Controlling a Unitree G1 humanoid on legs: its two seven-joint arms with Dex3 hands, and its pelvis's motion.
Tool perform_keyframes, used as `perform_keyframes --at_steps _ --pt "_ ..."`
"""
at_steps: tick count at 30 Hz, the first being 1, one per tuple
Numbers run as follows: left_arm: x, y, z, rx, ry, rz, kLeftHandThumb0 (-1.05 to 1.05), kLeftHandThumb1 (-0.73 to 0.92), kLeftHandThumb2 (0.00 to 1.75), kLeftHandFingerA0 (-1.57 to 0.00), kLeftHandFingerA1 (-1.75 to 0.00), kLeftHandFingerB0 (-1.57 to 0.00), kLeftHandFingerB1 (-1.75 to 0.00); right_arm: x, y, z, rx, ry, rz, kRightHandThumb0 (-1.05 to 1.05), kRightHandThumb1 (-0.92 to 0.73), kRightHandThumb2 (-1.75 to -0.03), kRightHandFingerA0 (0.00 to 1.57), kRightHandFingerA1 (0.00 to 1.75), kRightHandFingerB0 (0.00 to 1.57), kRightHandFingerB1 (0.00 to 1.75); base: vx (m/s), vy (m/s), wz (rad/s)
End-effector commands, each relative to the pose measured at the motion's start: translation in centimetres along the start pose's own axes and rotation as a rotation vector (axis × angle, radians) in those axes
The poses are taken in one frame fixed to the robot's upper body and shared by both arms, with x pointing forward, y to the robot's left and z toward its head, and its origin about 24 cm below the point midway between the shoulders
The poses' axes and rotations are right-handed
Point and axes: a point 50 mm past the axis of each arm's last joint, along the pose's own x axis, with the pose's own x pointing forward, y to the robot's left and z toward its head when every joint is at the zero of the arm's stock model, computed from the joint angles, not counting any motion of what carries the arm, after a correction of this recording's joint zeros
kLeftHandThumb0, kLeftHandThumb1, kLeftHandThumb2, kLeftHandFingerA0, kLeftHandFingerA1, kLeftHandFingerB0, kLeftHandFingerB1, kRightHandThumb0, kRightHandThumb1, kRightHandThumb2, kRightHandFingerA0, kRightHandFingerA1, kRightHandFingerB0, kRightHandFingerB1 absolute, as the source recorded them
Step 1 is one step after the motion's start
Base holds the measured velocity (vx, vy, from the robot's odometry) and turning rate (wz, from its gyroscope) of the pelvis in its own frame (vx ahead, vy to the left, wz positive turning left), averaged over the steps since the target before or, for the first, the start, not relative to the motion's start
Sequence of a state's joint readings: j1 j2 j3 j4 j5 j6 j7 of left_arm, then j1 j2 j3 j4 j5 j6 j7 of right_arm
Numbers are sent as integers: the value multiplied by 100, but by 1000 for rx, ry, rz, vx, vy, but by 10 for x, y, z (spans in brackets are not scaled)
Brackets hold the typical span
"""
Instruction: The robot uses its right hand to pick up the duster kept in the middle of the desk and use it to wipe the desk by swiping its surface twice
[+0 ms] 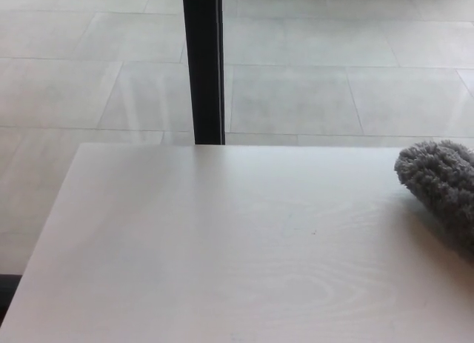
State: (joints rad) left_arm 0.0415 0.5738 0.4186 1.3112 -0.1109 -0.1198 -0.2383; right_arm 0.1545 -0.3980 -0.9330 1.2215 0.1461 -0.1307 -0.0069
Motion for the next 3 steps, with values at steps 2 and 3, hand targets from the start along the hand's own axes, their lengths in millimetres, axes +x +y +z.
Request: perform_keyframes --at_steps 2,3 --pt "0 6 6 -28 0 40 -46 60 58 -78 -61 -67 -52 1 -1 12 -106 -84 55 -71 -45 -95 110 89 64 78 0 0 0" --pt "1 6 7 -32 0 45 -46 60 58 -78 -61 -67 -52 1 0 12 -102 -81 55 -71 -45 -95 110 89 64 78 0 0 0"
